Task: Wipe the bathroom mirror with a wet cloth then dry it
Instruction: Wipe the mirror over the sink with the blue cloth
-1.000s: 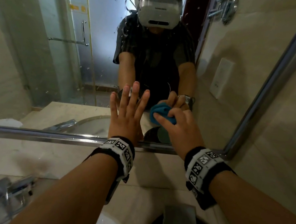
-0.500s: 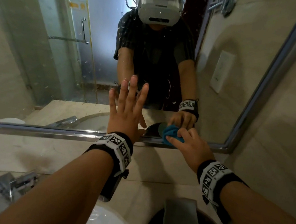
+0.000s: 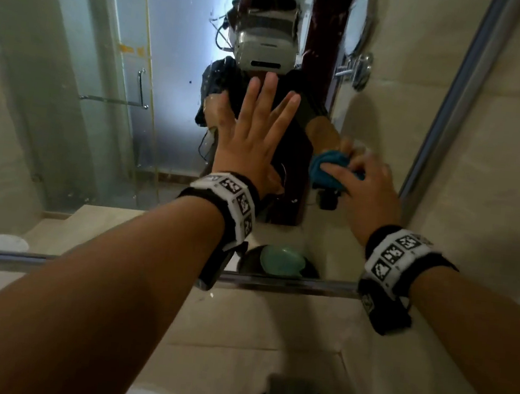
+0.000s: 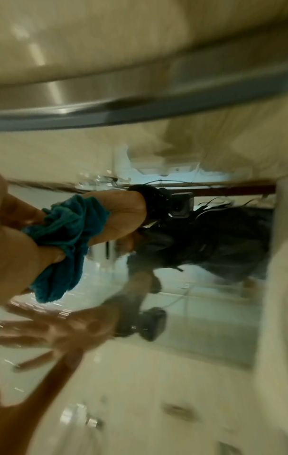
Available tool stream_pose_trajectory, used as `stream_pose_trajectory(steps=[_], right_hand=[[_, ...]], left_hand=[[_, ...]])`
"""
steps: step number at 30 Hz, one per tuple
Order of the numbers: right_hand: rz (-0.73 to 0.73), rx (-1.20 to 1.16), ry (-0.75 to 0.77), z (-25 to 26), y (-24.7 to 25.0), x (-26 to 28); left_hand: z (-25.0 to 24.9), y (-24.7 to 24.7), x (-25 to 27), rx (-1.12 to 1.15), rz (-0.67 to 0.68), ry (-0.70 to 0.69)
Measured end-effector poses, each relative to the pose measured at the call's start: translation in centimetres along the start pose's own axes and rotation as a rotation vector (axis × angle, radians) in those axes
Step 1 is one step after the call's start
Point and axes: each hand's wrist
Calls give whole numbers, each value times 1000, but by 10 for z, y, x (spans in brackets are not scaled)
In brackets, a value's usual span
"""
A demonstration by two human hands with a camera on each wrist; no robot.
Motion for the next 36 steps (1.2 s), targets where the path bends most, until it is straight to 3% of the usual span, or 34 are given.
stream_pose_trajectory(steps=[3, 6, 10, 13, 17, 21, 25, 28, 31, 34, 36], right_hand=[[-139, -69, -107, 10, 22, -31], [-152, -112, -113, 19, 30, -40], [61, 5, -5, 14, 27, -27], [80, -73, -46, 17, 36, -33], [-252, -591, -257, 27, 64, -71], [-386, -538, -270, 23, 77, -94], [-440, -577, -333, 26, 69, -83], [-343, -547, -338, 23, 59, -58], [-118, -420, -255, 8, 40, -23], [135, -173, -197, -6, 28, 4], [205, -46, -127, -10, 30, 8]], left_hand=[[1, 17, -30, -31, 24, 29], [1, 18, -42, -39, 73, 52], [0, 15, -40, -58, 60, 67], [-2, 15, -41, -60, 58, 67], [-1, 12, -41, -59, 51, 78], [-3, 13, -41, -54, 65, 79], [-4, 13, -40, -62, 65, 87], [-5, 12, -39, -60, 63, 91], [-5, 12, -39, -60, 67, 98], [-6, 12, -40, -47, 63, 104], [-7, 13, -39, -37, 65, 107]])
Point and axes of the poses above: each hand's wrist, its own x-axis away from the middle knuckle, its own y-axis out of the back of the hand, z = x × y, and after that the axes turned 5 degrees about -y, right-handed
